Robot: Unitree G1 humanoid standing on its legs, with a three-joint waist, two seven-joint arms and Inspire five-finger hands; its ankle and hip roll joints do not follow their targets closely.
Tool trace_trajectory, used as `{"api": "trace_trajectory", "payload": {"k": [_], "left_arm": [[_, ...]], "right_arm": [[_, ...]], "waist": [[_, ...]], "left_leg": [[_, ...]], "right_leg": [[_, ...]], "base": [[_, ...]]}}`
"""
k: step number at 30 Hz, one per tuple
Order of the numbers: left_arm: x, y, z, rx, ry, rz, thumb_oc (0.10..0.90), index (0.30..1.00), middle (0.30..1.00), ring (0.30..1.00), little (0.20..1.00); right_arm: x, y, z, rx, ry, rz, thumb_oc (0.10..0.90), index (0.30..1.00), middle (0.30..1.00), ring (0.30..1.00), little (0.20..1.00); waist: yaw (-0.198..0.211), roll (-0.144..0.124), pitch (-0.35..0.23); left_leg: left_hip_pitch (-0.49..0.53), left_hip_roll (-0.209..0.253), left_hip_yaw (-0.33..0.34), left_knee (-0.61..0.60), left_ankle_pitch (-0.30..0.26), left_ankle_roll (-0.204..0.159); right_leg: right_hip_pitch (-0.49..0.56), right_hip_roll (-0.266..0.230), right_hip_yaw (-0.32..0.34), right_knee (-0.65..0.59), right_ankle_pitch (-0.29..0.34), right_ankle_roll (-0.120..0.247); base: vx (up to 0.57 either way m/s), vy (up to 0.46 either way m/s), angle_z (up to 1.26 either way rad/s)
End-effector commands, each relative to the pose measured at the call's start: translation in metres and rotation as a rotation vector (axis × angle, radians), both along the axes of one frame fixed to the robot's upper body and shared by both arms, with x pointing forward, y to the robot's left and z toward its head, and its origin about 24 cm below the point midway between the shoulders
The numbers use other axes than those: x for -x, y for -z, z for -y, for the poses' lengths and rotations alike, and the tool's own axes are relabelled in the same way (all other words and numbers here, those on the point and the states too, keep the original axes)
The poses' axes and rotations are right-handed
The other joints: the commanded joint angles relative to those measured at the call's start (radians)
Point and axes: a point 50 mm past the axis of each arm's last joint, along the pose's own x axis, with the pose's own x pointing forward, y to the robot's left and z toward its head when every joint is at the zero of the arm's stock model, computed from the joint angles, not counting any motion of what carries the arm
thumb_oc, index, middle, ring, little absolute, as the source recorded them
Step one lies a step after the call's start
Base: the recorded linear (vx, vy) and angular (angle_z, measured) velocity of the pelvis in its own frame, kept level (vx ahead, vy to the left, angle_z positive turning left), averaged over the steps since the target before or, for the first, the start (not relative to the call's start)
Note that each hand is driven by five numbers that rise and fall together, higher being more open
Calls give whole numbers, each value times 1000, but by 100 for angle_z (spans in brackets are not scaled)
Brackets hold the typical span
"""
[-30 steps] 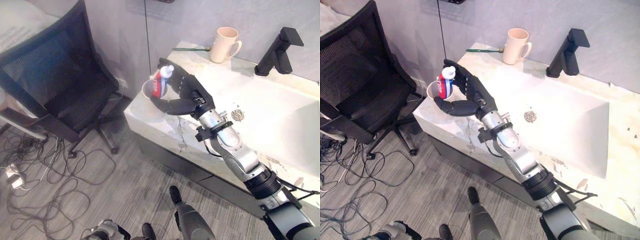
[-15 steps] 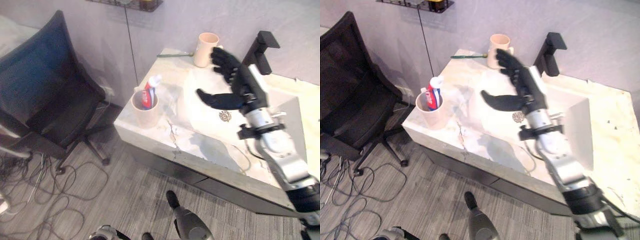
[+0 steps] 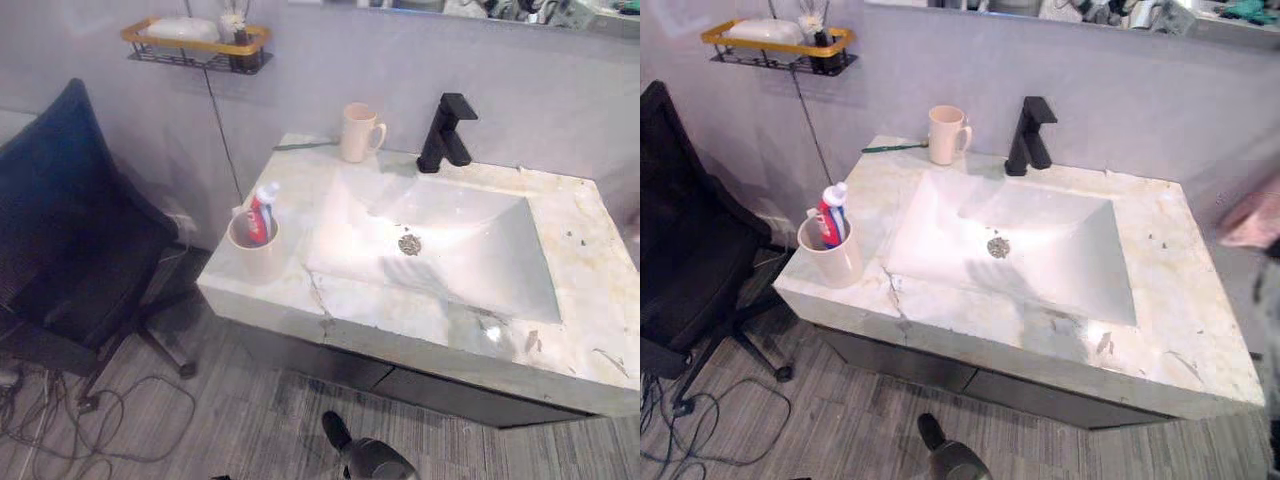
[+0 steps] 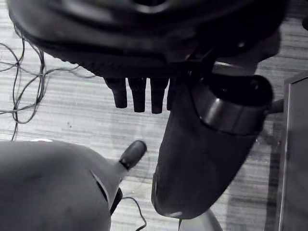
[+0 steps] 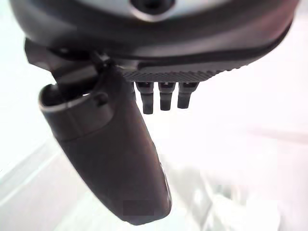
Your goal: Organize the bathroom.
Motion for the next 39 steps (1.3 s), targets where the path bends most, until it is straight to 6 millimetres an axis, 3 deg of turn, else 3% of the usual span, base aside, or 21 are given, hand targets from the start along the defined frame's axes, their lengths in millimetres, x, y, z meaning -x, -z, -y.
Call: {"api": "trace_trajectory", "payload": {"k": [1, 2, 3, 5, 6, 7, 8, 9, 10, 14, 15, 17, 19, 22, 24, 29, 33, 35, 36, 39], "left_arm": [[22, -3, -41, -83, -55, -36, 800, 900, 900, 900, 900], [22, -3, -41, -83, -55, -36, 800, 900, 900, 900, 900], [22, -4, -46, -105, -50, -8, 800, 900, 900, 900, 900], [21, -5, -51, -113, -42, 6, 800, 900, 900, 900, 900], [21, -6, -54, -113, -38, 12, 800, 900, 900, 900, 900], [21, -6, -56, -114, -35, 15, 800, 900, 900, 900, 900], [21, -6, -56, -110, -32, 18, 800, 900, 900, 900, 900], [21, -7, -57, -112, -30, 19, 800, 900, 900, 900, 900], [23, -6, -56, -104, -14, 21, 800, 900, 900, 900, 900], [24, -6, -56, -102, -14, 19, 800, 900, 900, 900, 900], [21, -6, -55, -97, -9, 17, 800, 900, 900, 900, 900], [18, -5, -52, -89, -3, 16, 800, 900, 900, 900, 900], [15, -5, -47, -91, -2, 14, 800, 900, 900, 900, 900], [11, -5, -45, -91, -5, 16, 800, 900, 900, 900, 900], [4, -6, -42, -82, 0, 23, 800, 900, 900, 900, 900], [-5, -6, -31, -62, 76, 41, 800, 900, 900, 900, 900], [-14, -7, -21, -90, 113, 49, 800, 900, 900, 900, 900], [-12, -8, -24, -111, 23, 48, 800, 900, 900, 900, 900], [-4, -7, -26, -130, -91, 27, 800, 900, 900, 900, 900], [6, -9, -47, -176, -99, 5, 800, 900, 900, 900, 900]], "right_arm": [[41, -6, 29, -106, 174, 263, 800, 900, 900, 900, 900], [41, -6, 29, -106, 174, 263, 800, 900, 900, 900, 900], [82, 20, 66, -331, 373, 376, 800, 900, 900, 900, 900], [105, 39, 82, -471, 345, 548, 800, 900, 900, 900, 900], [121, 62, 92, -596, 340, 685, 800, 900, 900, 900, 900], [129, 75, 96, -655, 345, 747, 800, 900, 900, 900, 900], [135, 90, 98, -705, 363, 782, 800, 900, 900, 900, 900], [137, 94, 99, -723, 369, 790, 800, 900, 900, 900, 900], [150, 131, 101, -853, 465, 791, 800, 900, 900, 900, 900], [154, 155, 102, -971, 522, 771, 800, 900, 900, 900, 900], [159, 191, 98, -1123, 572, 726, 800, 900, 900, 900, 900], [162, 236, 86, -1288, 595, 642, 800, 900, 900, 900, 900], [156, 294, 56, -1499, 571, 447, 800, 900, 900, 900, 900], [140, 336, 20, -1646, 493, 247, 800, 900, 900, 900, 900], [129, 362, -12, -1713, 410, 113, 800, 900, 900, 900, 900], [111, 370, -30, -1679, 226, -41, 800, 900, 900, 900, 900], [77, 360, -36, -1544, -48, -318, 800, 900, 900, 900, 900], [57, 357, -44, -1510, -182, -416, 800, 900, 900, 900, 900], [37, 358, -58, -1486, -329, -521, 800, 900, 900, 900, 900], [23, 361, -76, -1491, -372, -550, 800, 900, 900, 900, 900]], "waist": [[-6, -79, -69], [-6, -79, -69], [-9, -68, -74], [-6, -69, -77], [-8, -76, -78], [-3, -69, -80], [-6, -77, -79], [-2, -71, -82], [5, -70, -83], [10, -72, -88], [14, -72, -93], [16, -72, -94], [16, -72, -89], [16, -77, -83], [16, -66, -80], [3, -45, -65], [-7, -21, -49], [13, -31, -35], [53, -13, -17], [86, 23, 13]], "left_leg": [[-129, -5, 5, 169, -19, 26], [-129, -5, 5, 169, -19, 26], [-118, -7, -6, 158, -37, 18], [-121, -6, -8, 155, -31, 11], [-132, -1, 6, 155, -4, 2], [-123, -4, -11, 149, -22, -1], [-133, -1, 4, 150, 3, -4], [-125, -4, -11, 145, -15, -5], [-124, -4, -14, 142, -13, -4], [-124, -3, -14, 138, -10, -4], [-123, -2, -15, 132, -5, -4], [-122, -2, -14, 129, -1, -2], [-120, -4, -14, 129, 1, 6], [-129, -8, -9, 130, 30, 10], [-129, -15, -17, 124, 37, 14], [-138, -34, -15, 158, 15, 30], [-122, -70, -16, 146, -20, 50], [-123, -71, 12, 131, 21, 45], [-122, -56, 20, 133, 2, 48], [-150, -20, -38, 176, -5, 60]], "right_leg": [[66, -30, 46, 52, -96, 113], [66, -30, 46, 52, -96, 113], [78, -29, 45, 37, -105, 120], [81, -29, 43, 29, -102, 120], [75, -27, 43, 24, -81, 115], [85, -27, 39, 18, -96, 118], [78, -26, 40, 16, -75, 112], [86, -26, 38, 11, -89, 116], [91, -26, 30, 3, -88, 114], [93, -27, 25, 0, -87, 113], [94, -28, 19, -5, -83, 112], [96, -30, 15, -8, -78, 109], [99, -34, 12, -10, -74, 103], [91, -35, 12, -7, -53, 91], [90, -37, 19, -6, -50, 89], [80, -52, 35, 5, -40, 92], [77, -71, 26, -32, -13, 120], [60, -67, -9, -9, -7, 118], [57, -74, -50, 93, -94, 118], [29, -106, 3, 380, -250, 95]], "base": [[17, -5, -5], [113, 10, 1], [117, -5, -2], [26, -67, 3], [19, -44, 2], [-68, -91, -1], [85, 34, -1], [0, 0, 0], [93, 39, -5], [5, -8, 0], [0, 0, 0], [3, -15, 7], [-9, 1, 3], [-110, -29, -4], [-29, 84, 1], [-42, 152, -2], [-17, 189, -30], [-96, 72, -78], [-71, 38, -143], [-135, -117, -188]]}}
